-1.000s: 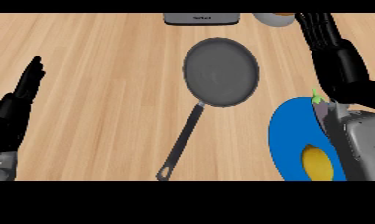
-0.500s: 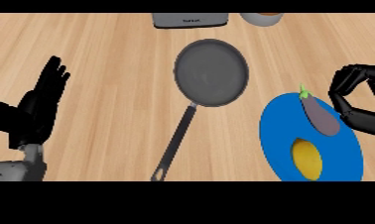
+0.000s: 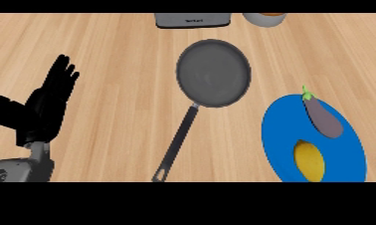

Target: Pick the lemon from the plate and place it in the pan

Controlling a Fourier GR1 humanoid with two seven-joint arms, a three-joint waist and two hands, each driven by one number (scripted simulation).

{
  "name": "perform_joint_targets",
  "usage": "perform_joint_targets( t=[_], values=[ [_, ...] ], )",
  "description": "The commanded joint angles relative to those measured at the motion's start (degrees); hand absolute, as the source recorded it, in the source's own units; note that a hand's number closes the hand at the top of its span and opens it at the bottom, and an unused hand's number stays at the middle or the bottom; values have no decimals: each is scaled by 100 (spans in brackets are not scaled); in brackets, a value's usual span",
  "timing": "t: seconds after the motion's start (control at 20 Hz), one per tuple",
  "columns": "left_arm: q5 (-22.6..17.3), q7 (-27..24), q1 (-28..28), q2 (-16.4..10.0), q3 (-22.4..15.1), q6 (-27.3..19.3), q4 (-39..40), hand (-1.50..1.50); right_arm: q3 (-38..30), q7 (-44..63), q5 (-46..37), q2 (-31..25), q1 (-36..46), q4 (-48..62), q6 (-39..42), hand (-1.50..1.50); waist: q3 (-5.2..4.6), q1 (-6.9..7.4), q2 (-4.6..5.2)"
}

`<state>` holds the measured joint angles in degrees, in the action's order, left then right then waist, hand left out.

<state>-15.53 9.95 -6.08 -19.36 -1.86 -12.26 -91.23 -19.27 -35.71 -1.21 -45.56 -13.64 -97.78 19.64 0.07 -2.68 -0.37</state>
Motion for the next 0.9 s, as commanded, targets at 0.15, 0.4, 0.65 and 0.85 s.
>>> perform_joint_targets(
  t=[0.15, 0.4, 0.65, 0.85],
  values=[
    [173, 49, -40, 189, -77, -32, -45, 0, -483, -176, -753, -279, -584, -727, 222, -150, -10, 195, 22],
    [-26, 292, -413, -8, 118, 170, 145, 0, 96, 1198, -1757, -671, -319, -1797, 70, -150, -19, 242, 40],
    [144, 206, -340, 251, -107, 111, 23, 0, 1227, 2068, -2798, -547, 175, -1889, 136, -150, -11, 372, 53],
    [289, 168, -576, 381, -203, 13, 282, 0, 1697, 2516, -3304, -1110, -119, -2104, 943, -150, -18, 311, 75]
  ],
)
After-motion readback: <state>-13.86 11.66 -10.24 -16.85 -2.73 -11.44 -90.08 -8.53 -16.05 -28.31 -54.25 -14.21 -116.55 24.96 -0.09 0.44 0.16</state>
